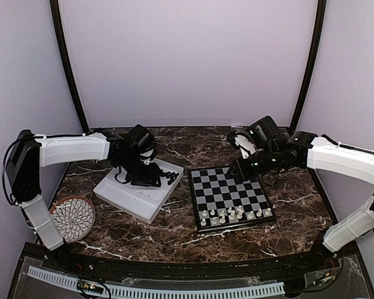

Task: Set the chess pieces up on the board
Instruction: Pick up the pawn from the storage box.

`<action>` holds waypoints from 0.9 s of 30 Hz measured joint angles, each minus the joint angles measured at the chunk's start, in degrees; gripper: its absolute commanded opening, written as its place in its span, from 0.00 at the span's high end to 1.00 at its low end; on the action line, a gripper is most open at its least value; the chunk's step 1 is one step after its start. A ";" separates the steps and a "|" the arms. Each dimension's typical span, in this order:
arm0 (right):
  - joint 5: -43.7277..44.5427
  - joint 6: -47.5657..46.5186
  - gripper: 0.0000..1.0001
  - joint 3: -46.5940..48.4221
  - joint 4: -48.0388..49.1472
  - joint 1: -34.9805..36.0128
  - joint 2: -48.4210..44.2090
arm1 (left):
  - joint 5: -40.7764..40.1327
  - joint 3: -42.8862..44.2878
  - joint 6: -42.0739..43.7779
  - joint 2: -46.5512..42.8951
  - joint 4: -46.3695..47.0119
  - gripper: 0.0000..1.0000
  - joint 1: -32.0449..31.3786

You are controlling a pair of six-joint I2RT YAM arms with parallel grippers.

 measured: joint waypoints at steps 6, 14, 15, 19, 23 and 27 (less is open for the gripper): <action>-1.92 -0.63 0.76 1.64 -1.44 0.00 3.48 | -0.37 9.07 2.49 9.81 -5.55 0.50 2.67; -5.09 -0.85 0.76 2.38 -1.51 0.00 5.03 | -2.97 17.33 4.15 12.79 -17.42 0.48 5.84; -5.55 -0.74 0.76 2.38 -1.38 0.00 5.29 | -2.80 17.73 4.28 13.31 -18.14 0.48 6.01; -7.69 0.11 0.76 2.16 0.00 0.00 6.91 | -0.55 18.18 5.01 16.81 -20.70 0.48 6.32; -8.92 -0.04 0.76 2.08 0.68 -0.07 8.57 | 2.19 18.18 5.53 20.02 -22.18 0.48 6.32; -9.86 -1.03 0.75 2.12 0.74 -0.63 10.29 | 4.02 19.32 5.99 22.21 -23.15 0.55 6.32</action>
